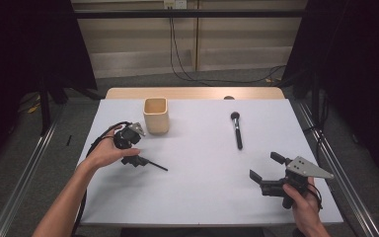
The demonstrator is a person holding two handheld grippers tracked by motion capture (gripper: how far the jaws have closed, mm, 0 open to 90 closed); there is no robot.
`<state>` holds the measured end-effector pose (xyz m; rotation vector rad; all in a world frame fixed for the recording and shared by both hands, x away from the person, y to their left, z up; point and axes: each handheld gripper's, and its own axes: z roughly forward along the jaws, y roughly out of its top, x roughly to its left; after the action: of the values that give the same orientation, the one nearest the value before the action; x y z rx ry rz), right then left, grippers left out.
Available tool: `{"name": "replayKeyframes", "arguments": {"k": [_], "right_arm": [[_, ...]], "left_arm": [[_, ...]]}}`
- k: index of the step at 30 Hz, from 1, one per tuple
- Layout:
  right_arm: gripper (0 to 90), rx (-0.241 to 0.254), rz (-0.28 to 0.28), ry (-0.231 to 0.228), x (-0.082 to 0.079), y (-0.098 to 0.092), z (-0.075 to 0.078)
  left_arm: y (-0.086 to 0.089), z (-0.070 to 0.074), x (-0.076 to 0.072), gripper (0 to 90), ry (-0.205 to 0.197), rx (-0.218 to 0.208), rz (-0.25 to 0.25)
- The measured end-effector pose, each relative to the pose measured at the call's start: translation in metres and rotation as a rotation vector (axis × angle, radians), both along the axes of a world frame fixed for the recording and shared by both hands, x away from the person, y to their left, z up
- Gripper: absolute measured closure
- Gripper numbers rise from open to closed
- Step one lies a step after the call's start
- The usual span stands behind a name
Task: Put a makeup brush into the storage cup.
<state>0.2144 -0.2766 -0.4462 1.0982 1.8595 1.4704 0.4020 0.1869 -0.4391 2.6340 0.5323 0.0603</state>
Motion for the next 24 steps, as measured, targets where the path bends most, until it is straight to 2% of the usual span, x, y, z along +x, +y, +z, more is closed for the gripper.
{"name": "replayKeyframes", "arguments": {"k": [4,6,11,14,18,24], "right_arm": [[0.1,0.004,0.002,0.004,0.001,0.001,0.0],[0.1,-0.006,0.005,0.004,0.001,0.001,-0.001],[0.1,0.0,0.004,0.003,0.0,0.002,0.0],[0.1,0.0,0.006,0.003,0.0,0.002,0.0],[0.1,-0.009,0.008,0.002,0.001,0.002,-0.001],[0.1,-0.002,0.006,0.004,0.0,0.003,0.0]], "left_arm": [[-0.004,-0.004,-0.001,4.0,0.004,0.01,-0.016],[-0.005,-0.005,-0.001,4.6,0.009,0.03,-0.036],[-0.006,-0.01,0.001,5.3,0.011,0.053,-0.044],[-0.008,-0.013,0.0,5.6,0.02,0.092,-0.07],[-0.012,-0.02,0.0,6.2,0.027,0.132,-0.073],[-0.012,-0.022,0.0,7.2,0.04,0.129,-0.09]]}}
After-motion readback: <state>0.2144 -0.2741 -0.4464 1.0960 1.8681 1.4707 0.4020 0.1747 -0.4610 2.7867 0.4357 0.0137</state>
